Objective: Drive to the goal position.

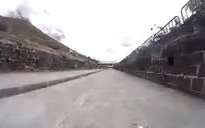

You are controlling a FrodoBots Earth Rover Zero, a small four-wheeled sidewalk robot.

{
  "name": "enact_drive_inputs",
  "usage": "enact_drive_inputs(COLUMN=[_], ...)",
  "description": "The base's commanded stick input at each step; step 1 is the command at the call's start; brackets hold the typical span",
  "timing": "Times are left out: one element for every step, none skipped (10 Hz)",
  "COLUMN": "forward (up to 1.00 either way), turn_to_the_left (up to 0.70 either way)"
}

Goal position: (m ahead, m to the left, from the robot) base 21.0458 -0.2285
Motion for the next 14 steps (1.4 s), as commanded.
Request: enact_drive_inputs(forward=[1.0,1.0,1.0,1.0,1.0,1.0,1.0,1.0,1.0,1.0,1.0,1.0,1.0,1.0], turn_to_the_left=[0.0,0.0,0.0,0.0,0.0,0.0,0.0,0.0,0.0,0.0,0.0,0.0,0.0,0.0])
